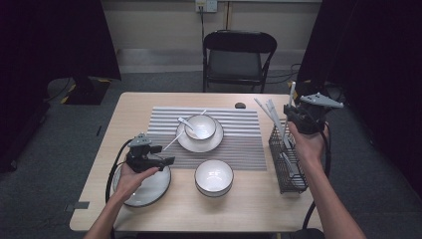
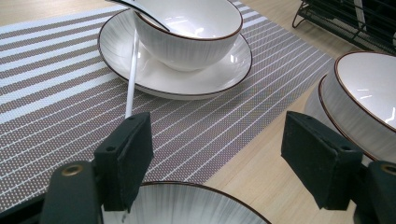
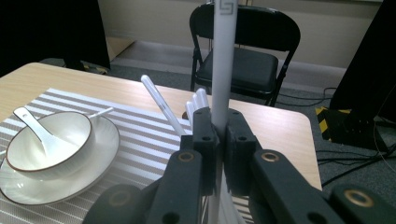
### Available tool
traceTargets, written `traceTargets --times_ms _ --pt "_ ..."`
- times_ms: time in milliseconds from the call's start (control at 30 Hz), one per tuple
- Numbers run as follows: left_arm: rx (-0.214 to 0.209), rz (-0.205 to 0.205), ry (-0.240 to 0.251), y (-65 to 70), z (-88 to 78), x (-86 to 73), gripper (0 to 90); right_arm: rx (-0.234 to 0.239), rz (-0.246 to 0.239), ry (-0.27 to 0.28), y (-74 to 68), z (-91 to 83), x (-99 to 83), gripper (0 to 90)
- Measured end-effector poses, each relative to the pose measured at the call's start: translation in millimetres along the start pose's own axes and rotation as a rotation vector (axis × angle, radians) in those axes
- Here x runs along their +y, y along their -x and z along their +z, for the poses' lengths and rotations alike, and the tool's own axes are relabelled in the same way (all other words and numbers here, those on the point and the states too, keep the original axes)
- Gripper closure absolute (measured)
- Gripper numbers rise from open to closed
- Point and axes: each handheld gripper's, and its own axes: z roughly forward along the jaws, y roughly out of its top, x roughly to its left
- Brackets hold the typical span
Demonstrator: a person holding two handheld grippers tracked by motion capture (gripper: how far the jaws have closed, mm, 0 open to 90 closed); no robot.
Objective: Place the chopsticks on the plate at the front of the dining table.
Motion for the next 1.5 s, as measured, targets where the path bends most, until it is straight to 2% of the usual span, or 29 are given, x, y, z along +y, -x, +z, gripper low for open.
traceTargets --times_ms 300,467,867,1267,1500 --pt "0.001 0.004 0.002 0.2 -0.5 0.2 24.5 0.009 -0.002 0.042 -4.4 -5.8 14.7 85.5" --pt "0.004 0.003 0.002 0.3 -0.5 0.3 24.5 0.006 -0.021 0.058 -8.9 -9.1 21.4 85.5" --pt "0.003 0.003 0.001 0.4 0.8 0.1 24.5 0.005 -0.038 0.080 -15.3 -10.0 30.9 85.5" --pt "0.007 0.004 -0.003 1.1 0.6 0.5 24.6 0.011 -0.034 0.107 -17.3 -13.4 39.4 85.5" --pt "0.005 0.004 0.005 0.9 -0.3 0.9 24.7 0.042 -0.012 0.145 -20.5 -18.3 50.2 85.5"
